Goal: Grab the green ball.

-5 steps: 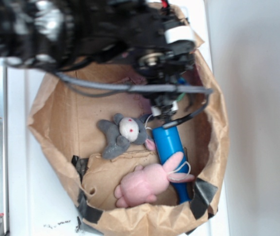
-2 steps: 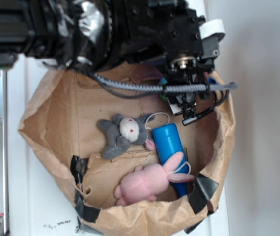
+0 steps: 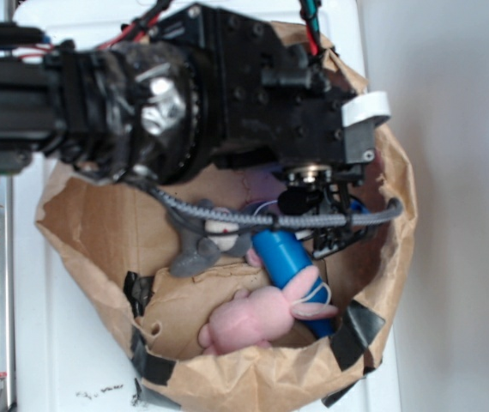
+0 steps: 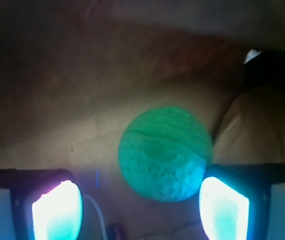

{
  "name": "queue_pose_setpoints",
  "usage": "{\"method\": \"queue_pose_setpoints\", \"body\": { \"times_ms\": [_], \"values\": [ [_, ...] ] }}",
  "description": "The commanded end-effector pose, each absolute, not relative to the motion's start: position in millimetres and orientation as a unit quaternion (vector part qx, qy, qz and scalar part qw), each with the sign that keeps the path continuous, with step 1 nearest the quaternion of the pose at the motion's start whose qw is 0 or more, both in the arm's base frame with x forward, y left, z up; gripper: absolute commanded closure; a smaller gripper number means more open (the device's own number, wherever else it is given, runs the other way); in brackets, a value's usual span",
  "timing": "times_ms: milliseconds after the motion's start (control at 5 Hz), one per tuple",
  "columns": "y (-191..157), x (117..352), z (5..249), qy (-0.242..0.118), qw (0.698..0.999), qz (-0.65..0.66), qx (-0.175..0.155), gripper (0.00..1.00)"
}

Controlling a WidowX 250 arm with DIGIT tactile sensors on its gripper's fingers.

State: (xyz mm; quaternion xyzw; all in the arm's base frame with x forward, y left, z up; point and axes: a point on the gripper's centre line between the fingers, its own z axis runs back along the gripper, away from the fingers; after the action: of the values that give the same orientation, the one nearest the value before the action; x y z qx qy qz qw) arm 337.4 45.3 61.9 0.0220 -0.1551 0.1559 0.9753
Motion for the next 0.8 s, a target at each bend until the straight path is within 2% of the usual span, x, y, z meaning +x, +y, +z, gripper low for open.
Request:
{"method": "queue_pose_setpoints", "body": {
  "times_ms": [0,400,600],
  "values": [
    [38.2,351.0,65.8,-0.199,0.963,0.179,-0.001,0.0],
    [38.8,379.1,56.8,-0.198,0.958,0.203,0.046,0.0],
    [44.6,391.1,55.3,-0.203,0.953,0.218,0.055,0.0]
  ]
}}
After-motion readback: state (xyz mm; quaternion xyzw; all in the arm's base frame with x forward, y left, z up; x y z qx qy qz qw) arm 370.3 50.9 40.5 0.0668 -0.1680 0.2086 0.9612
